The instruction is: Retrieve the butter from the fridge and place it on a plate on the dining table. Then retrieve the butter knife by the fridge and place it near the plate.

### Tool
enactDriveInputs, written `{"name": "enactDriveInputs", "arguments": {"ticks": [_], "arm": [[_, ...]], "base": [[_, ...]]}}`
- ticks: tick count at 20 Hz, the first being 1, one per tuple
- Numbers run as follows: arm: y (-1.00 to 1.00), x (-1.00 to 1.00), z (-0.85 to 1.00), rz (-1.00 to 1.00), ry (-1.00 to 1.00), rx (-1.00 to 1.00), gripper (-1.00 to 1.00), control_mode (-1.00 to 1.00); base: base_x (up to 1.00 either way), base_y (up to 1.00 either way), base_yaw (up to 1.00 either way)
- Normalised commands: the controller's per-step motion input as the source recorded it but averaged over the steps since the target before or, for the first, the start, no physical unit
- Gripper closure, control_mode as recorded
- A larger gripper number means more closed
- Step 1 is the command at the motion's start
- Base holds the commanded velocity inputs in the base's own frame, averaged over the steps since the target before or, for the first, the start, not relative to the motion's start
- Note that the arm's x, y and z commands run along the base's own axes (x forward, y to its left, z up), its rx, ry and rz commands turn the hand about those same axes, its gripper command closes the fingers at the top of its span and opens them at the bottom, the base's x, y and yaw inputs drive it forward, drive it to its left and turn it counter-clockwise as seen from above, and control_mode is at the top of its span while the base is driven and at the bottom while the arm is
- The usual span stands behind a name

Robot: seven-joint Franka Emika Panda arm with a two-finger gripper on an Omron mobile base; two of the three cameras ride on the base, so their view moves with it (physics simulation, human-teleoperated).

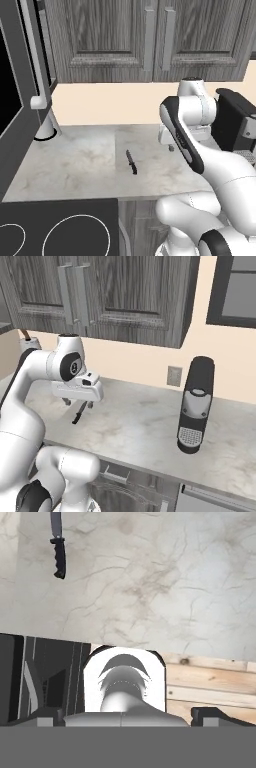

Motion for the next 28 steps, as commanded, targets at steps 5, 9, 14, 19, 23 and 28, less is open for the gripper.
{"name": "enactDriveInputs", "arguments": {"ticks": [5,9,14,19,23,28], "arm": [[0.0,0.0,0.0,0.0,0.0,0.0,-1.0,1.0],[0.0,0.0,0.0,0.0,0.0,0.0,-1.0,1.0],[0.0,0.0,0.0,0.0,0.0,0.0,-1.0,1.0],[0.16,0.18,-0.12,0.0,0.0,0.0,-1.0,-1.0],[0.61,0.62,-0.42,-0.04,0.0,0.0,-1.0,-1.0],[0.49,0.56,-0.39,-0.02,0.0,0.02,-1.0,-1.0]], "base": [[0.02,0.26,0.0],[0.05,0.19,0.0],[0.07,0.14,0.0],[0.08,0.13,0.0],[0.0,0.0,0.0],[0.0,0.0,0.0]]}}
